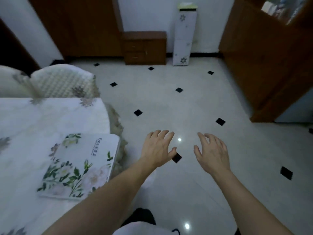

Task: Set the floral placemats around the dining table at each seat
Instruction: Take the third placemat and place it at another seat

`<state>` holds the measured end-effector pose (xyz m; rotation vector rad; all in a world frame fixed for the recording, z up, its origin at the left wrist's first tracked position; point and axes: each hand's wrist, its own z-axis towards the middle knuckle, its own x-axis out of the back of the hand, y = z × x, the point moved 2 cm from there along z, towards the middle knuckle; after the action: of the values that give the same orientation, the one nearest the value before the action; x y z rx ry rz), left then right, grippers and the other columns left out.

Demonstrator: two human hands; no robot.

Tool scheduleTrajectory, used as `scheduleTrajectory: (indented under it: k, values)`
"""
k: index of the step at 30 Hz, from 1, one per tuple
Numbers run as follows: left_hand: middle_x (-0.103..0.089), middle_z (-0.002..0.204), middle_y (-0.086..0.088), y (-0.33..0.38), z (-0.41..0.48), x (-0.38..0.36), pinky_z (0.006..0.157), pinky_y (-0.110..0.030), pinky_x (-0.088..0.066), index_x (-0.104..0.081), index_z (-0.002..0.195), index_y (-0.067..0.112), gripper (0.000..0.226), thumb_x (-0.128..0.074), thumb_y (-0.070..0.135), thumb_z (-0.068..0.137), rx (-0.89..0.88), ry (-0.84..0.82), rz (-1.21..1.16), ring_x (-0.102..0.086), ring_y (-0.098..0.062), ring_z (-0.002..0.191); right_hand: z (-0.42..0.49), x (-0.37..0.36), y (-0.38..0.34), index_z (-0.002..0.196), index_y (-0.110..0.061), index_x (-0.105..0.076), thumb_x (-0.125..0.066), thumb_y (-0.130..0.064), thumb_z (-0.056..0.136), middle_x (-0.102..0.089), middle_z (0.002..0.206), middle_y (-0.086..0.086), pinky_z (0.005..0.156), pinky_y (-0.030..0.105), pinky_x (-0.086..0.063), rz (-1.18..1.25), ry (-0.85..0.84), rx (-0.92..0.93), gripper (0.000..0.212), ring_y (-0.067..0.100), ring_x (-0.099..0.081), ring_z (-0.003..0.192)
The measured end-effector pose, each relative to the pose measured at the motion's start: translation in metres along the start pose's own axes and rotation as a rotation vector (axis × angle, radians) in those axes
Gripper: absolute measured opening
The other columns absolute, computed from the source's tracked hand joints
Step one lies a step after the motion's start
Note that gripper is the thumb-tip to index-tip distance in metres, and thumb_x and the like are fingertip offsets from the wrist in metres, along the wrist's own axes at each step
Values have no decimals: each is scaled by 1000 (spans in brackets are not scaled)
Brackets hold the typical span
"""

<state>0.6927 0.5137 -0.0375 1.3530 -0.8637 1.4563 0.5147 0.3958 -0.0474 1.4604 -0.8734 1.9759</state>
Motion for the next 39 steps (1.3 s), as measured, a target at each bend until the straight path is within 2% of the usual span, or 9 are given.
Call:
scheduleTrajectory:
  k: [7,12,18,22,25,28,34,39]
  values:
    - [-68,120,-1,-99,-36,7,88,-41,-52,-61,123,21,57,-45,55,81,385,58,58,-64,-25,102,75,-44,-102,130,-11,-61,-62,-31,88,-65,119,19,94,52,-49,104,-38,366,47,36,-63,110]
    - [-70,119,-1,-165,-67,3,89,-41,-50,-64,121,21,52,-51,51,81,626,124,100,-65,-27,105,112,-76,-190,129,-11,-62,-74,-27,83,-66,119,18,93,51,-50,147,-123,596,50,36,-63,108]
    - [-68,125,-1,-239,-90,-10,91,-41,-50,-62,127,21,57,-52,54,82,917,128,62,-63,-26,112,158,-107,-280,129,-11,-62,-71,-27,85,-66,119,17,94,52,-49,113,-184,836,48,36,-63,110]
    - [-60,137,-2,-276,-107,-11,102,-44,-44,-52,139,23,63,-44,57,87,1078,107,26,-55,-27,125,184,-117,-328,129,-11,-60,-70,-25,85,-66,118,15,93,51,-48,142,-206,956,47,37,-63,108]
    - [-59,140,-1,-290,-124,-11,106,-44,-43,-50,141,23,66,-38,58,87,1197,97,8,-52,-26,128,199,-129,-358,134,-14,-58,-67,-28,88,-65,124,16,95,50,-47,136,-255,1000,49,37,-61,112]
    - [-58,141,0,-294,-142,-17,107,-44,-42,-50,141,23,64,-40,58,89,1295,98,-7,-52,-25,128,205,-139,-382,137,-16,-55,-63,-32,91,-62,129,15,98,50,-45,124,-287,1064,49,36,-58,117]
    - [-65,131,-4,-284,-170,-27,96,-43,-52,-61,132,17,64,-42,55,84,1570,198,-27,-61,-26,118,206,-168,-420,138,-15,-55,-64,-31,90,-62,130,17,97,49,-47,129,-388,1209,51,36,-59,119]
    - [-60,137,-3,-266,-184,-30,96,-42,-49,-56,136,18,61,-51,54,86,1835,215,-64,-57,-26,120,211,-199,-435,143,-16,-50,-58,-32,94,-57,138,14,96,49,-47,90,-570,1270,52,34,-53,125]
